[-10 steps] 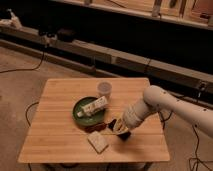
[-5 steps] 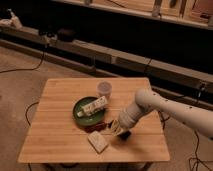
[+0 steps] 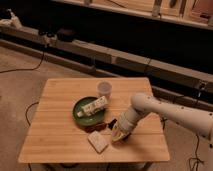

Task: Push the eraser across the table

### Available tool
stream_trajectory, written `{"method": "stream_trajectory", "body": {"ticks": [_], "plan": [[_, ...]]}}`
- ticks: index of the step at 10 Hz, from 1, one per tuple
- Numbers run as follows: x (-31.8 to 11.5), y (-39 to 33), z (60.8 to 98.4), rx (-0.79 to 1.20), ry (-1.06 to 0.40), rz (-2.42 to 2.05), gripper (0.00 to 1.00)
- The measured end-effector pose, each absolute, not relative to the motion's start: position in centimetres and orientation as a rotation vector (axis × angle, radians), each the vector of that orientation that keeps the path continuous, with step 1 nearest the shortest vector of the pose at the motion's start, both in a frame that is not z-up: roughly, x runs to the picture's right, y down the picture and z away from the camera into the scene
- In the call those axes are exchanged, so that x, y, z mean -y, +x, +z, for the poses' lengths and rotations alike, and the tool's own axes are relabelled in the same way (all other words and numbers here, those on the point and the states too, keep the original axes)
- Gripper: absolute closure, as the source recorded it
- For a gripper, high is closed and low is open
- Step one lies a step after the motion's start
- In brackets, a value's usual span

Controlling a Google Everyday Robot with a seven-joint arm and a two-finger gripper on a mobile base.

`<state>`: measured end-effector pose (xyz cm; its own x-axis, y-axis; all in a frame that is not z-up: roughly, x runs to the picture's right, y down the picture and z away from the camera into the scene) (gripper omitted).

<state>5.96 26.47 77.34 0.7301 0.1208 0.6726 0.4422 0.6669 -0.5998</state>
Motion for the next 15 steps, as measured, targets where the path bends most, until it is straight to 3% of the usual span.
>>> {"method": "stream_trajectory", "body": {"ticks": [15], "plan": [[-25.5,8.6,81.2,0.606,-0.847,-0.240,0.75]]}}
